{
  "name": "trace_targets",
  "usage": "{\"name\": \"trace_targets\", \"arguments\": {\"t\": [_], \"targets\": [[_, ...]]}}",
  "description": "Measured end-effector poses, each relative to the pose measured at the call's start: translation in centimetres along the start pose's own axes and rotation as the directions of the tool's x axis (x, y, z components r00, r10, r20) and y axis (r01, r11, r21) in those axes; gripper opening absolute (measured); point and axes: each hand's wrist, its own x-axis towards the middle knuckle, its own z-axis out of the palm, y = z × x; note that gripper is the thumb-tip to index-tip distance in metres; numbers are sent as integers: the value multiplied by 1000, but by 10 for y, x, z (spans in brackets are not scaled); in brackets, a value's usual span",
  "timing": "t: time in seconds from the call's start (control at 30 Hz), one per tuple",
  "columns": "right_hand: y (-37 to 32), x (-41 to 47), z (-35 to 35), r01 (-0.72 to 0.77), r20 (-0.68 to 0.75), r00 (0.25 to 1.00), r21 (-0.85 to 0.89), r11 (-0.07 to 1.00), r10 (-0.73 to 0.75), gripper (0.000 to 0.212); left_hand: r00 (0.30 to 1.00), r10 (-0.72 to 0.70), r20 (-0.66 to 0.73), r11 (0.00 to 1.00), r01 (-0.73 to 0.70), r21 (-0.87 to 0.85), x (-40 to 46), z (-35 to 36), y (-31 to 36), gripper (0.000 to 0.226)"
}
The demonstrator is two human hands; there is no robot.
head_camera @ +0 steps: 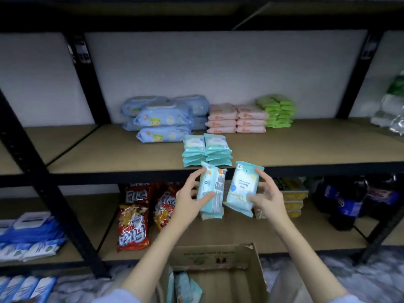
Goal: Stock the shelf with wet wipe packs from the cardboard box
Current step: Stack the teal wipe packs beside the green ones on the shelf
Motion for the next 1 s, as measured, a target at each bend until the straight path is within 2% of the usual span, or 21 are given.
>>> {"name": "trace_targets", "arguments": {"t": [0.13, 0.27, 0.43, 0.57, 0.77, 1.0], "targets": [[-33, 22, 10, 79, -16, 997, 20, 997, -79, 65, 997, 56, -54, 997, -59, -48, 25, -18, 31, 48], [-62, 48, 23, 137, 13, 990, -9, 990, -137, 62, 988, 89, -128, 995, -94, -34, 59, -35, 48, 50], [-82, 85, 41, 154, 12, 988, -7, 988, -154, 58, 985, 84, -150, 995, -76, 59, 105, -51, 54, 49], [-85, 113, 50, 176, 29, 984, -89, 980, -174, 54, 986, 24, -166, 993, -4, 120, 134, -53, 50, 48], [-80, 138, 56, 105, 47, 994, -207, 973, -97, 50, 986, -76, -146, 984, 98, 150, 150, -48, 44, 50], [-67, 139, 56, -19, 154, 987, -217, 976, 53, 40, 978, -202, -57, 934, 210, 288, 147, -53, 26, 40]]}}
